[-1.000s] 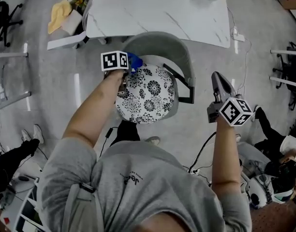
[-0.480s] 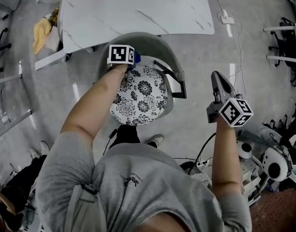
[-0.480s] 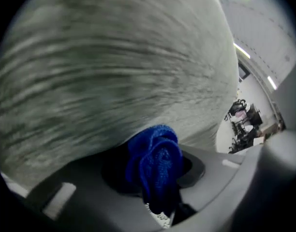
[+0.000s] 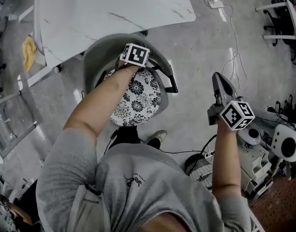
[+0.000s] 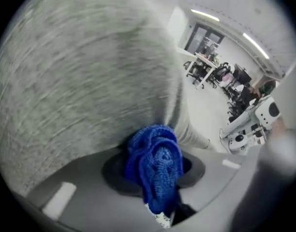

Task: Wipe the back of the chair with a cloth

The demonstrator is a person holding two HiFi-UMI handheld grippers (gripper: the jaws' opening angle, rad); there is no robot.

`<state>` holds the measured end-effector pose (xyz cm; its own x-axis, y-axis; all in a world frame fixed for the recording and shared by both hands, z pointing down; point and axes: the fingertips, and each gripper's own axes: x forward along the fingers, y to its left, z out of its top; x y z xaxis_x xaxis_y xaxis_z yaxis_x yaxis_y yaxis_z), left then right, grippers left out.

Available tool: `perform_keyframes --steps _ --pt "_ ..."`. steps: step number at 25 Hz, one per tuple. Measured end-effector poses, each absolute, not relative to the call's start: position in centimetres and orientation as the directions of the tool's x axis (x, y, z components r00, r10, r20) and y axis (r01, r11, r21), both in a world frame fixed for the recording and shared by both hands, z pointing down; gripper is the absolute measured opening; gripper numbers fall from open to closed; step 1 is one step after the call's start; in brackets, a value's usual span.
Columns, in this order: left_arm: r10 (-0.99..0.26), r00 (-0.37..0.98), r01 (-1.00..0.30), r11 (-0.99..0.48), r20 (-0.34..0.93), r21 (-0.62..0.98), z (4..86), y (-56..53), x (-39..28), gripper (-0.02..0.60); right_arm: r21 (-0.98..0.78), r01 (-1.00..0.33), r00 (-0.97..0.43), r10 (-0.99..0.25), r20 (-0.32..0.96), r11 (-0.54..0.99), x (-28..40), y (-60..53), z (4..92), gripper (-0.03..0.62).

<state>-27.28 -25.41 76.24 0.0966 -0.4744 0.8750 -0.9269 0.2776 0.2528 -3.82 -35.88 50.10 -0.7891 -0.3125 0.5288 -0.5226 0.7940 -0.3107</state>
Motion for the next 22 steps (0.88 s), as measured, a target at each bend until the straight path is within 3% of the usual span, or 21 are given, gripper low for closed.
perform_keyframes --steps 11,14,17,22 --pt "-0.418 0.183 -0.981 -0.014 0.890 0.195 76.4 -28.3 -20.2 0.173 -0.307 -0.555 -0.772 -0.342 0.535 0.773 -0.7 -36.3 50.0 0.003" --pt "-0.493 0.179 -0.969 0.059 0.851 0.238 75.7 -26.9 -21.7 0.173 -0.305 -0.541 -0.774 -0.322 0.545 0.784 -1.4 -35.7 50.1 0.003" --pt "-0.528 0.099 -0.940 0.229 0.843 0.254 75.9 -22.5 -25.2 0.173 -0.306 -0.506 -0.784 -0.282 0.553 0.807 -3.4 -34.6 50.4 0.003" --pt "-0.438 -0.032 -0.859 0.472 0.898 0.199 79.2 -10.6 -30.7 0.173 -0.310 -0.407 -0.813 -0.186 0.551 0.859 -8.4 -32.8 50.9 0.003"
